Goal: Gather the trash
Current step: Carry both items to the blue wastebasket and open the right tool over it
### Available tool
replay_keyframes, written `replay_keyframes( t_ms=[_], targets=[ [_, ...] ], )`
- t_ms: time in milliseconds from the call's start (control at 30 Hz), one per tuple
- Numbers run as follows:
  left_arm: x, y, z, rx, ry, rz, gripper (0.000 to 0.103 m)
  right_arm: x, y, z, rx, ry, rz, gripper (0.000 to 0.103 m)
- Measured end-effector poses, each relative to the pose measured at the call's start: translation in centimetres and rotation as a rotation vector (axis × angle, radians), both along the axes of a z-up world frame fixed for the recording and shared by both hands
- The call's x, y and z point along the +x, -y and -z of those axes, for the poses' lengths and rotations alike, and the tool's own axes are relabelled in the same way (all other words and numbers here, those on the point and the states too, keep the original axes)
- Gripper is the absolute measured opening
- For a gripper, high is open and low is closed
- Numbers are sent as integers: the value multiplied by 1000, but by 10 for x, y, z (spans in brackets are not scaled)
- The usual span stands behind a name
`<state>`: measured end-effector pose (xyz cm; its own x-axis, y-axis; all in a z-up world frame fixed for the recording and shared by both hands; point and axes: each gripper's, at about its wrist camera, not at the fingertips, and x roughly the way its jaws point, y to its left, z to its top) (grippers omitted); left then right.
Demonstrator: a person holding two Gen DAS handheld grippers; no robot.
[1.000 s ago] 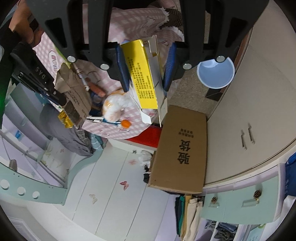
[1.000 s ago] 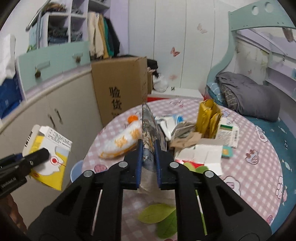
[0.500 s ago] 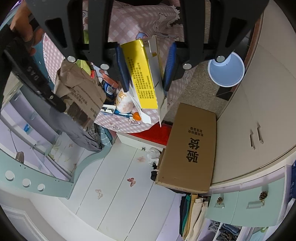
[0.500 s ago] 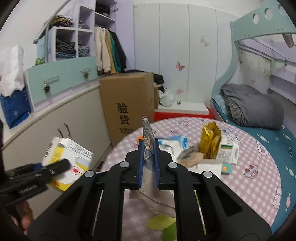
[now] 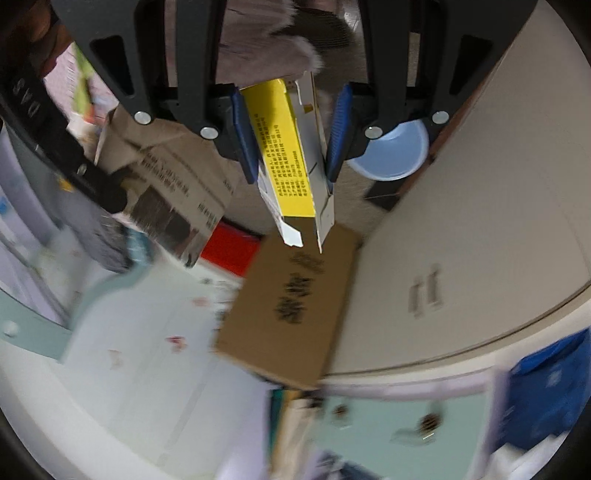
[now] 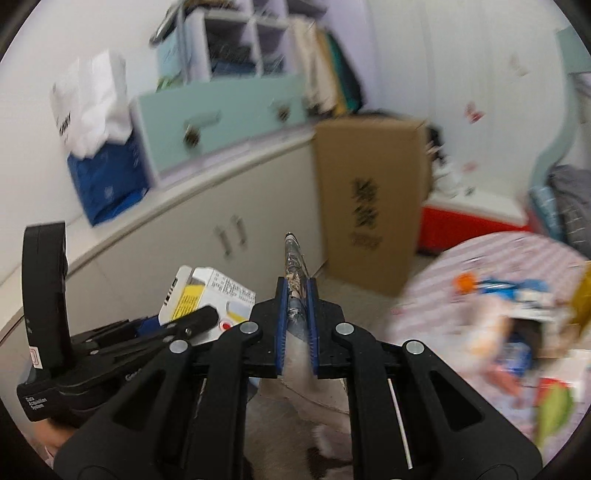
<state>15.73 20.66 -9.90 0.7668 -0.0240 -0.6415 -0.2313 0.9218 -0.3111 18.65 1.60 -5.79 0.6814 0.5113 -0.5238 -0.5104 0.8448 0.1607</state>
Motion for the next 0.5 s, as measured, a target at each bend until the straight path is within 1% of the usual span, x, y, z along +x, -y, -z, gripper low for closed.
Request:
replay_keyframes(
  t_ms=[67, 133, 233, 300, 367, 400, 433, 467, 500],
  targets=[
    [8, -24, 14, -2, -29, -48, 37, 18, -30, 21, -16, -46, -30, 10],
    [19, -50, 30, 18, -67, -106, 37, 36, -60, 43, -29, -89, -60, 10],
    [36, -84, 54, 44, -113, -165, 37, 66, -110, 80, -67, -137, -107, 10],
    [49, -105, 67, 29, -140, -188, 37, 78, -129, 96, -60, -142, -130, 11],
    [61, -122, 82, 20, -170, -209, 37, 93, -151, 118, -64, -117, -135, 15],
    [67, -128, 87, 21, -179, -218, 37, 97, -156, 124, -62, -120, -140, 32],
    [71, -130, 92, 21, -188, -221, 37, 103, -164, 136, -82, -130, -126, 52],
    [75, -133, 97, 18, -198, -217, 37, 106, -166, 142, -95, -129, -106, 56],
    [77, -134, 104, 15, -208, -212, 37, 107, -165, 148, -90, -132, -99, 56]
  ],
)
